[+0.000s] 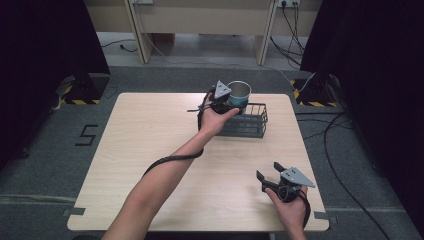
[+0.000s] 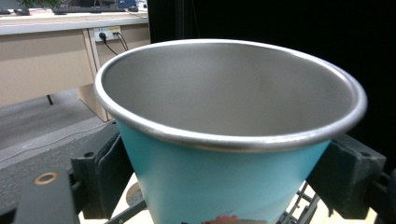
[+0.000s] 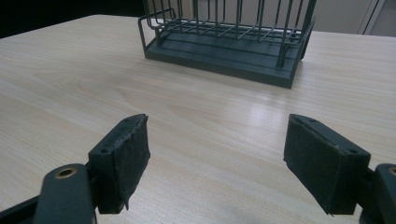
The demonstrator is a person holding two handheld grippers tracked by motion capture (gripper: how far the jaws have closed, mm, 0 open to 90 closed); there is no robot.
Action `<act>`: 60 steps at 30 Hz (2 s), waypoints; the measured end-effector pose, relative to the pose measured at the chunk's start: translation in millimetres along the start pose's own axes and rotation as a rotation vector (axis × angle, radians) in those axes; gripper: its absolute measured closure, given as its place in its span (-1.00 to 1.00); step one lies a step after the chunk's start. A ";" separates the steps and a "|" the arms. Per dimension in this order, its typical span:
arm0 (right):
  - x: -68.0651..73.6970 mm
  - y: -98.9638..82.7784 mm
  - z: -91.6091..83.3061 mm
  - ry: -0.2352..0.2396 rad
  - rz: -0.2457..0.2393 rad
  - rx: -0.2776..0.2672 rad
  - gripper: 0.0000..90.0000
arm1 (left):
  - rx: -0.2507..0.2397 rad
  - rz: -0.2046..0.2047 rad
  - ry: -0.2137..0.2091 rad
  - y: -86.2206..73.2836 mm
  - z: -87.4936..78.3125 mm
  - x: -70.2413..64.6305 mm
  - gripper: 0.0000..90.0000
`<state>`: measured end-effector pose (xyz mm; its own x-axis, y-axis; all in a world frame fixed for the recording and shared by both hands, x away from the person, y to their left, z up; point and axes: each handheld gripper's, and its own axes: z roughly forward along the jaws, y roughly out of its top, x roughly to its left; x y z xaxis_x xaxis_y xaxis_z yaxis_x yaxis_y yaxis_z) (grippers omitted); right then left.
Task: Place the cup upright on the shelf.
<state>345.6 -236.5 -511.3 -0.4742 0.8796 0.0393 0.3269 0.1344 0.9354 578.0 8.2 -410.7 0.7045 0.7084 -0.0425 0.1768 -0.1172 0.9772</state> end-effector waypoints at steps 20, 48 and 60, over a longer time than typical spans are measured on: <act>-0.5 -0.2 -0.1 0.006 -0.001 -0.002 -0.48 | 0.051 -0.018 0.018 -20.0 9.9 -3.1 -0.66; 0.1 -0.1 0.0 0.008 0.000 -0.002 -0.48 | 0.105 -0.011 0.042 -37.1 13.4 -4.2 -0.66; 0.3 0.0 0.3 0.009 0.003 0.002 -0.49 | 0.117 -0.006 0.028 -36.3 12.6 -4.9 -0.68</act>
<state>345.7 -236.1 -511.4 -0.4804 0.8759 0.0453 0.3298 0.1325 0.9347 576.8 0.3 -448.6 0.6837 0.7286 -0.0413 0.2618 -0.1921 0.9458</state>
